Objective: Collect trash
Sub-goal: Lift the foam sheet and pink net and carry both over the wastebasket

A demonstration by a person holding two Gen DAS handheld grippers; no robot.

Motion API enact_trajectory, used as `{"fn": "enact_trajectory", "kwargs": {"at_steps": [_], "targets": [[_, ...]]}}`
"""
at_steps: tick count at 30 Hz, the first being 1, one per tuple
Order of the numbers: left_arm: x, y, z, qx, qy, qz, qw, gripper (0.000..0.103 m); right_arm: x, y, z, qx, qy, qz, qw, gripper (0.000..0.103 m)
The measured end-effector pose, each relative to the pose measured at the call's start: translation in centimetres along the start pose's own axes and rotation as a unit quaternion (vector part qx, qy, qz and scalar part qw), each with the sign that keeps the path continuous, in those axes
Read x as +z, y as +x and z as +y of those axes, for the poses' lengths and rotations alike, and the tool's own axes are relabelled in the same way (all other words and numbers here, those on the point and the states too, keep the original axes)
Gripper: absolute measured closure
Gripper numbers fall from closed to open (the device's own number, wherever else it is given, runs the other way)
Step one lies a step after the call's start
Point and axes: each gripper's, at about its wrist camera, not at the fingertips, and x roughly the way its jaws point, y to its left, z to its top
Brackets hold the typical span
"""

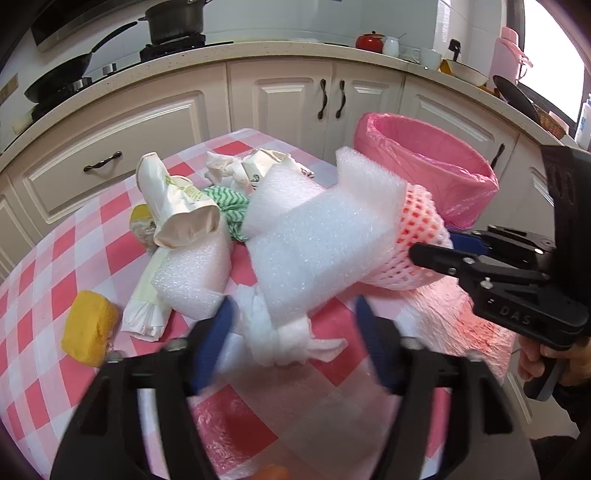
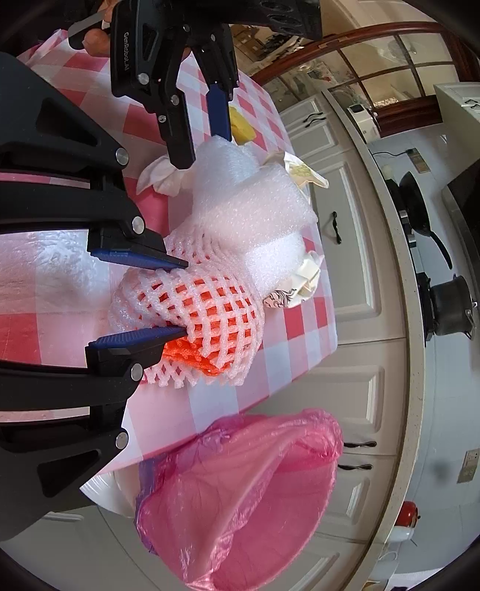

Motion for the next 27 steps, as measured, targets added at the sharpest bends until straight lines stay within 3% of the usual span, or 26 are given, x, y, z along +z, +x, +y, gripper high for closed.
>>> {"fn": "enact_trajectory", "kwargs": {"at_steps": [6, 16, 18, 23, 27], "targets": [[0.3, 0.2, -0.5, 0.006, 0.003, -0.003, 1.0, 0.03, -0.3, -0.5, -0.7, -0.003, 0.009, 0.0, 1.0, 0.073], [1.6, 1.8, -2.3, 0.053, 0.049, 0.0, 0.9974, 0.033, -0.4, -1.1, -1.1, -0.002, 0.011, -0.002, 1.0, 0.073], [1.8, 2.2, -2.4, 0.061, 0.055, 0.001, 0.9967, 0.036, -0.3, -1.2, -1.2, -0.002, 0.011, -0.004, 1.0, 0.073], [2.1, 2.8, -2.4, 0.071, 0.06, 0.005, 0.9957, 0.063, -0.4, -1.6, -1.3, -0.003, 0.013, -0.01, 1.0, 0.073], [2.3, 2.5, -2.1, 0.05, 0.048, 0.002, 0.9976, 0.064, -0.4, -2.0, -1.3, -0.003, 0.014, -0.014, 1.0, 0.073]]}}
